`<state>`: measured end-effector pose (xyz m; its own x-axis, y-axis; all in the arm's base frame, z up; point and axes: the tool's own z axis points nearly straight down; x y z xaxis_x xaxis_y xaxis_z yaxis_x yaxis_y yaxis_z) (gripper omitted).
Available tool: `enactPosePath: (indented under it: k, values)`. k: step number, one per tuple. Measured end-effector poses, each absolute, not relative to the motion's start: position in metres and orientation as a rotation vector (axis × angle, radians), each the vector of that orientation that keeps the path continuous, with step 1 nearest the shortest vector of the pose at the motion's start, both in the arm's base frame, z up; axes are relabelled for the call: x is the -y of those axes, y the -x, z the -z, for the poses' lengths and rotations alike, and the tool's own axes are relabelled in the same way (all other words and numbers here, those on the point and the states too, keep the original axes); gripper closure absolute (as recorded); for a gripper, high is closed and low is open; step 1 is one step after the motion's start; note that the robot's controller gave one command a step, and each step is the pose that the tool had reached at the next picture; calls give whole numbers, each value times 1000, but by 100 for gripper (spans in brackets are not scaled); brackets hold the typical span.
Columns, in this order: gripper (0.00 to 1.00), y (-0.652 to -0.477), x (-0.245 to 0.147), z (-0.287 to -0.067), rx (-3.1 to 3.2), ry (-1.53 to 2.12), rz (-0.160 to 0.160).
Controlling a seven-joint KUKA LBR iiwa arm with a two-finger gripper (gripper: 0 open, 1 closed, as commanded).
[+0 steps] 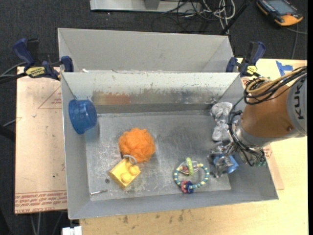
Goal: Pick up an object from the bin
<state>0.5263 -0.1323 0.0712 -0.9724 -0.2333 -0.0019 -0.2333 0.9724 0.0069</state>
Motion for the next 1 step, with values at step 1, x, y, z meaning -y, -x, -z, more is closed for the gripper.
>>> enactPosePath:
  k: [1]
  values:
    - [100,-534,145,-269,-3117,386,-2]
